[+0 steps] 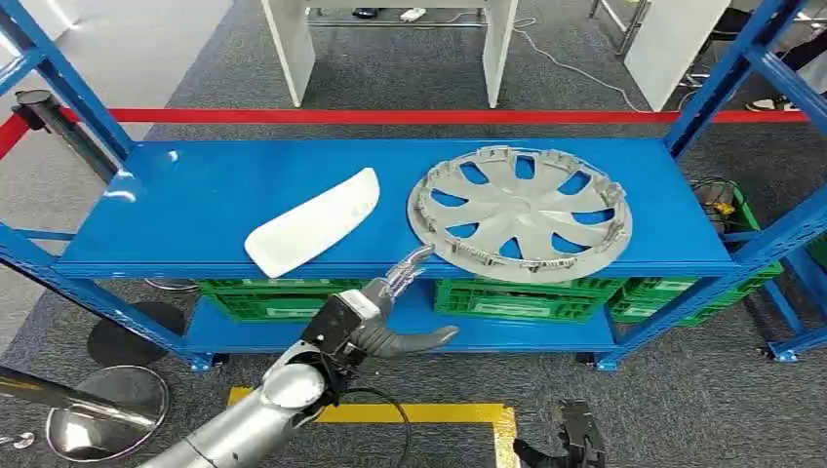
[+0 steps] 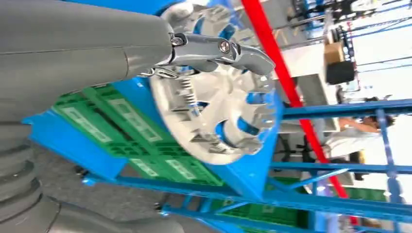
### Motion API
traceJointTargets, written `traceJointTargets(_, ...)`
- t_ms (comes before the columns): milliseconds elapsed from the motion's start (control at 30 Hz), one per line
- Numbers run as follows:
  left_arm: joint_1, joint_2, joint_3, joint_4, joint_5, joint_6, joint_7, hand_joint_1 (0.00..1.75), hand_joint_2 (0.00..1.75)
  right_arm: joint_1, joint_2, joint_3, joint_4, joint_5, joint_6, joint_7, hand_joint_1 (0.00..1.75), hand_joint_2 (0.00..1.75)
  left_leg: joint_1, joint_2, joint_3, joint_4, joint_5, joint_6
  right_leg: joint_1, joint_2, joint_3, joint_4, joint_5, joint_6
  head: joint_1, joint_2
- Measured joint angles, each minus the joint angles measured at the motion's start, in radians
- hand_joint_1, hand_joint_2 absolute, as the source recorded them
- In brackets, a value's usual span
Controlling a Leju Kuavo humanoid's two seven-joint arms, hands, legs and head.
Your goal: Take the parts from the cabinet and place them on the table.
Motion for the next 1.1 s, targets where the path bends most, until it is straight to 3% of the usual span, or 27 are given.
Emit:
traceJointTargets(200, -0.024, 0.013, 0.012, -0.059, 0.037, 0.023, -0.008, 0.0, 1.75, 0.0, 0.0, -0.006, 0.001, 0.006, -0.002, 0.0, 0.0, 1.75, 0.0, 0.0, 0.0, 0.0, 0.0, 0.0, 0.0, 0.0, 0.0, 0.0, 0.0, 0.0, 0.0, 0.0)
traceJointTargets(367, -0.037, 0.027, 0.04, -0.1, 0.08, 0.051, 0.022, 0.0, 1.75, 0.001, 0.0, -0.016, 0.002, 0.004, -0.006, -0.008, 0.0, 1.75, 0.0, 0.0, 0.0, 0.0, 0.0, 0.0, 0.0, 0.0, 0.0, 0.0, 0.0, 0.0, 0.0, 0.0)
traceJointTargets(533, -0.036, 0.037, 0.059, -0.116, 0.088, 0.054, 0.024, 0.0, 1.75, 0.001, 0.0, -0.025, 0.002, 0.003, -0.006, -0.013, 0.0, 1.75, 0.0, 0.0, 0.0, 0.0, 0.0, 0.0, 0.0, 0.0, 0.0, 0.0, 0.0, 0.0, 0.0, 0.0)
traceJointTargets(767, -0.012, 0.055, 0.099, -0.129, 0.184, 0.065, 0.035, 0.0, 1.75, 0.004, 0.0, -0.04, 0.003, 0.003, -0.011, -0.018, 0.0, 1.75, 0.0, 0.0, 0.0, 0.0, 0.0, 0.0, 0.0, 0.0, 0.0, 0.0, 0.0, 0.0, 0.0, 0.0)
traceJointTargets(1100, 0.059, 0.122, 0.156, -0.2, 0.113, 0.144, 0.059, 0.0, 1.75, 0.019, 0.0, -0.076, 0.005, -0.013, -0.023, -0.036, 0.0, 1.75, 0.0, 0.0, 0.0, 0.0, 0.0, 0.0, 0.0, 0.0, 0.0, 0.0, 0.0, 0.0, 0.0, 0.0)
